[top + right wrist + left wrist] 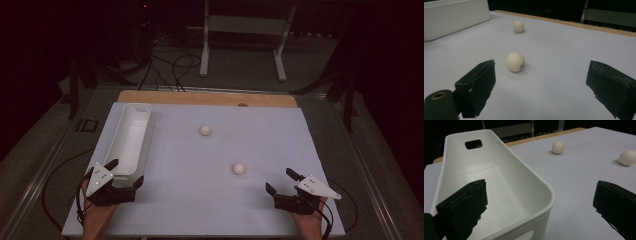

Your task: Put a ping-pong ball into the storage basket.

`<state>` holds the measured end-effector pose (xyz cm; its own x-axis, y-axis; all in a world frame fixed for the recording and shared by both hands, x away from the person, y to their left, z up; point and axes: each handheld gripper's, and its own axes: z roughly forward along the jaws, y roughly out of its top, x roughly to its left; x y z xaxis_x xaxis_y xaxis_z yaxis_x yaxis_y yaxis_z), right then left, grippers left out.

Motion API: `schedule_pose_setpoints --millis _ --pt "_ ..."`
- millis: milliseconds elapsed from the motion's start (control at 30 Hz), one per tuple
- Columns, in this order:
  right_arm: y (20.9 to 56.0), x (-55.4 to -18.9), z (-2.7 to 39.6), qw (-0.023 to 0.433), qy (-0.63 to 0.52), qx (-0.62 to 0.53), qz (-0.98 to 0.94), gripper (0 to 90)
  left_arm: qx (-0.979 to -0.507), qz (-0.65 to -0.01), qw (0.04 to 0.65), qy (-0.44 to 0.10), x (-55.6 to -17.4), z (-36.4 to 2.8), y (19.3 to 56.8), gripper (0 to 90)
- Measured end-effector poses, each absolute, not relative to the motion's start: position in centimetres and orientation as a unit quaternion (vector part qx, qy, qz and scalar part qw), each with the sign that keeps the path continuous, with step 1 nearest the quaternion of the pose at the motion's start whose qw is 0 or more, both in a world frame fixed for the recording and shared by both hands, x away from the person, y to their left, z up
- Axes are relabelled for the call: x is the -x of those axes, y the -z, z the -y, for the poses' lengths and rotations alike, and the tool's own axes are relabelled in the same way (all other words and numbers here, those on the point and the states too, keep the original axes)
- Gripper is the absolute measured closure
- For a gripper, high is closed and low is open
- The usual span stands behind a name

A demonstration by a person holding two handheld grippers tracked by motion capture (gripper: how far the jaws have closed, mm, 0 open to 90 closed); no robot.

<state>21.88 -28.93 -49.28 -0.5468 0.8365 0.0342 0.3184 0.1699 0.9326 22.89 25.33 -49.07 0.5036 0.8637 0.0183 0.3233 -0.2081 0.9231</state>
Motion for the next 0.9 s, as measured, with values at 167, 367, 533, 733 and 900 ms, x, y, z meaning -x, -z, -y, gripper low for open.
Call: schedule_pose_setpoints --millis 167,367,533,733,900 --pt "49.4 -21.9 29.1 0.255 -0.503 -0.404 -0.720 8.4 -0.723 -0.411 0.477 -0.286 -22.8 -25.4 49.0 0.0" --pt "49.5 -22.0 28.9 0.254 -0.502 -0.401 -0.723 8.4 -0.723 -0.412 0.476 -0.286 -22.7 -25.2 48.9 0.0" --pt "49.7 -22.1 28.9 0.254 -0.497 -0.405 -0.724 8.4 -0.722 -0.413 0.474 -0.289 -22.6 -25.1 48.5 0.1" --pt "49.7 -22.1 29.1 0.249 -0.504 -0.410 -0.719 8.4 -0.725 -0.411 0.471 -0.289 -22.4 -24.4 47.3 0.1" --pt "49.7 -22.2 29.0 0.242 -0.505 -0.408 -0.722 7.6 -0.735 -0.401 0.473 -0.275 -22.6 -23.7 46.6 0.0"
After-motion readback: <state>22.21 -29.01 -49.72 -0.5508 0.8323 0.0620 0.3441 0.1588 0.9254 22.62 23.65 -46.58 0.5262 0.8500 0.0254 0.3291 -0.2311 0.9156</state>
